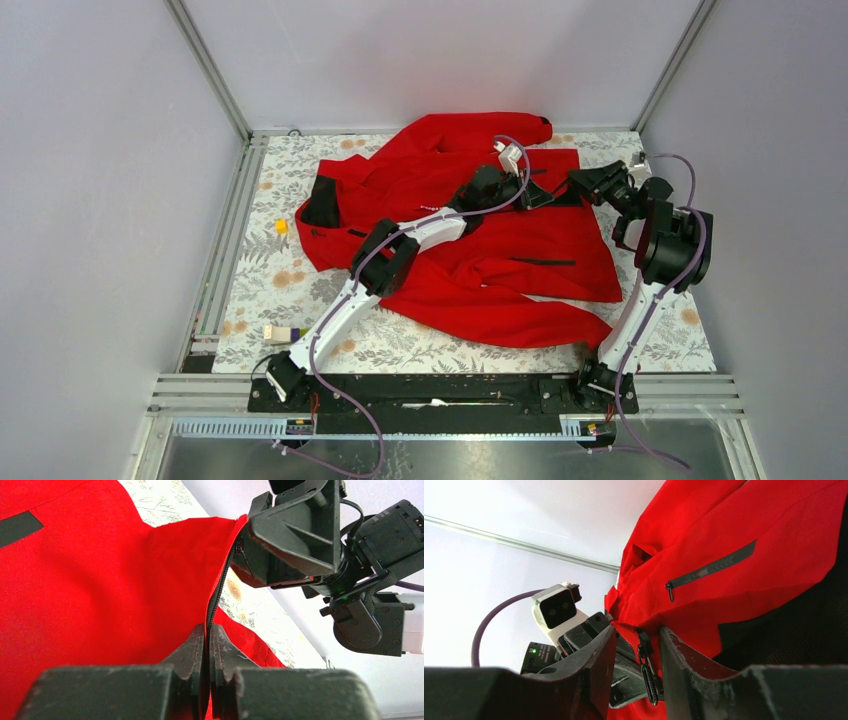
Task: Zip up the jacket
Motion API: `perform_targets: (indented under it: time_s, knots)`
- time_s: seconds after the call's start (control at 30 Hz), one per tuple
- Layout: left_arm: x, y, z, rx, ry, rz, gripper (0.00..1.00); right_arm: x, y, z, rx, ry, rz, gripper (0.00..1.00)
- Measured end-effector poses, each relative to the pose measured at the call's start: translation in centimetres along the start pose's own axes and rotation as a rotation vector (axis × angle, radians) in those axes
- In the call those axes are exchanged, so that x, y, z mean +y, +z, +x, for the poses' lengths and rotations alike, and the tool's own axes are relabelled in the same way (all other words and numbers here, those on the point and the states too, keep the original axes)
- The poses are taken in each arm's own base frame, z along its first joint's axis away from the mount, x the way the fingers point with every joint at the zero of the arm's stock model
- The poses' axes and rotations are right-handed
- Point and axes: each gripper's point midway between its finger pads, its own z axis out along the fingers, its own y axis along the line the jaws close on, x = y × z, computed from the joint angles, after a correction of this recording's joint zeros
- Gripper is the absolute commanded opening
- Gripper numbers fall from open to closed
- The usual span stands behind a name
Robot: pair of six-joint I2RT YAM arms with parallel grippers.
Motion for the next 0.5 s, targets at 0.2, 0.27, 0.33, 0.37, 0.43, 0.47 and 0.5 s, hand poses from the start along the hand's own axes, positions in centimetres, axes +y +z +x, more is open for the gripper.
perform_targets:
  time_s: [0.2,0.27,0.33,0.37,0.43,0.47,0.5]
  knots:
    - [-0.1,0.0,0.1,0.004,-0.001,0.004,0.0,-1.0,0.3,1.0,0.029,-0.006,0.039,0.43]
    - [-0.1,0.0,0.0,0.004,-0.001,0.004,0.0,-1.2,0.4,1.3,0.039,-0.006,0.047,0.36]
    - [-0.1,0.0,0.0,0.004,-0.001,0.005,0.0,-1.2,0.7,1.6,0.048,-0.007,0.05,0.26]
    - [-0.1,0.0,0.0,0.004,0.0,0.006,0.03,-1.2,0.8,1.7,0.051,-0.008,0.052,0.19]
    - [-0.1,0.0,0.0,0.004,0.005,0.006,0.2,-1.0,1.0,1.7,0.053,-0.016,0.053,0.04]
    - [-0.1,0.0,0.0,0.004,0.012,0.005,0.34,-1.0,1.0,1.7,0.053,-0.019,0.059,0.0]
    - [0.1,0.0,0.0,0.005,0.022,-0.002,0.46,-0.9,1.0,1.7,0.052,-0.012,0.074,0.0]
